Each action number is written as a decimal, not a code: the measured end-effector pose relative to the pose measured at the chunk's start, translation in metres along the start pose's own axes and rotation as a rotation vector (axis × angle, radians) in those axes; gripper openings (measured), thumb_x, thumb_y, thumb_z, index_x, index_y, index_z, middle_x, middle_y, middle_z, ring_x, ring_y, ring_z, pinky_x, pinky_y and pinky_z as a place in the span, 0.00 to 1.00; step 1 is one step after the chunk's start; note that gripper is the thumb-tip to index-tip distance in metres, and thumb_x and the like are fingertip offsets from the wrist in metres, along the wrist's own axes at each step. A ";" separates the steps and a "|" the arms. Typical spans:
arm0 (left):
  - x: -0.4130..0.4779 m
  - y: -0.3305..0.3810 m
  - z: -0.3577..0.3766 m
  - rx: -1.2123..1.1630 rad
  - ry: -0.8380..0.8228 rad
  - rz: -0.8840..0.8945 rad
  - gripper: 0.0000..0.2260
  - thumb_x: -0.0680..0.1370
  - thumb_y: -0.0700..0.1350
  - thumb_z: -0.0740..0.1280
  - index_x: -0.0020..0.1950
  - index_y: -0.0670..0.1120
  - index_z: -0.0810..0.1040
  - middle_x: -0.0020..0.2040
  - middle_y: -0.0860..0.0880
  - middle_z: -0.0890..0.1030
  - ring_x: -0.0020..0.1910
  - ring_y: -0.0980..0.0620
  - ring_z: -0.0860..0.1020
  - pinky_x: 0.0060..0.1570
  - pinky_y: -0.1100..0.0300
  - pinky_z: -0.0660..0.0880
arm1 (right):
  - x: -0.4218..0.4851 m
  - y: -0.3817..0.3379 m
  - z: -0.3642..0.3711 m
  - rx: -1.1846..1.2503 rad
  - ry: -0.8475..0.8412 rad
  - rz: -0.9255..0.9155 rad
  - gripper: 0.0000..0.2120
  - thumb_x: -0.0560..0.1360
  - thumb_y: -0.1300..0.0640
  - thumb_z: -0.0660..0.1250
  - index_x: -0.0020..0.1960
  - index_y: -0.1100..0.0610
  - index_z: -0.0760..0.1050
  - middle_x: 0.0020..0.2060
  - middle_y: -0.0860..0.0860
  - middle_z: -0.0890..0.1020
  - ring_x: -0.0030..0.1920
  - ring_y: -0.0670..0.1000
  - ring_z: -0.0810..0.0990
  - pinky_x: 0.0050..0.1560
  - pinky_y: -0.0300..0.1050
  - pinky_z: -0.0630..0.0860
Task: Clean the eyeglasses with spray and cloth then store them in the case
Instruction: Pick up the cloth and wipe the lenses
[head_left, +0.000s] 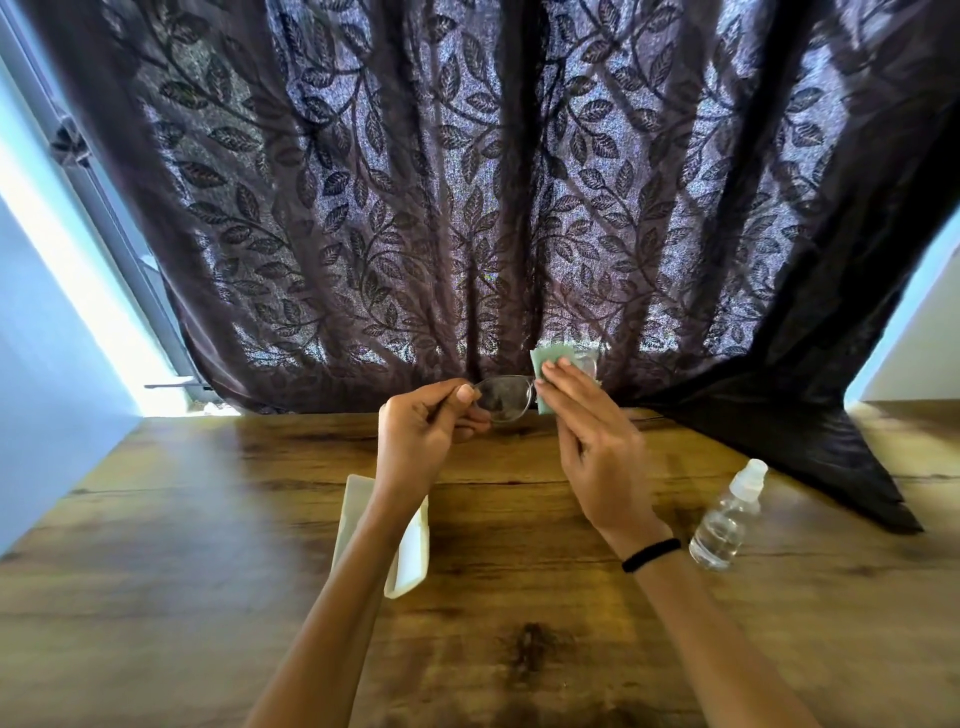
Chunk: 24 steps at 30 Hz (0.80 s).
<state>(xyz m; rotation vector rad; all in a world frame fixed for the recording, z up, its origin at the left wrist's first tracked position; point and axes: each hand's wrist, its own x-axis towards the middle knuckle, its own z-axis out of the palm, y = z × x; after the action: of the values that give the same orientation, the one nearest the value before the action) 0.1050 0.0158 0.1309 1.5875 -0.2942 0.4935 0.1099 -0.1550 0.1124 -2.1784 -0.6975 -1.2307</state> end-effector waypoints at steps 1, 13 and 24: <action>0.000 0.000 -0.002 0.005 -0.006 0.007 0.06 0.76 0.39 0.64 0.44 0.46 0.80 0.31 0.52 0.83 0.33 0.51 0.83 0.33 0.65 0.78 | -0.002 0.002 -0.001 0.000 -0.004 -0.006 0.17 0.71 0.72 0.67 0.58 0.64 0.76 0.59 0.58 0.79 0.63 0.52 0.74 0.63 0.49 0.73; 0.000 0.001 -0.002 0.025 -0.039 0.021 0.08 0.77 0.37 0.63 0.44 0.45 0.80 0.31 0.53 0.83 0.33 0.52 0.83 0.33 0.64 0.79 | 0.011 0.008 -0.009 0.030 0.068 0.111 0.15 0.71 0.72 0.67 0.57 0.66 0.76 0.56 0.60 0.80 0.59 0.52 0.77 0.58 0.52 0.76; 0.001 -0.002 -0.005 0.022 0.001 0.009 0.08 0.77 0.39 0.63 0.43 0.48 0.80 0.31 0.52 0.83 0.33 0.50 0.83 0.33 0.64 0.79 | -0.014 0.011 -0.009 -0.010 0.046 0.006 0.16 0.67 0.71 0.70 0.54 0.66 0.77 0.54 0.61 0.80 0.58 0.53 0.77 0.57 0.50 0.76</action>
<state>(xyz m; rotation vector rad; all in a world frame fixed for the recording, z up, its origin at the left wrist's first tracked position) 0.1064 0.0207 0.1297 1.6076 -0.2958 0.5063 0.1053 -0.1715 0.1021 -2.1522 -0.6670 -1.2797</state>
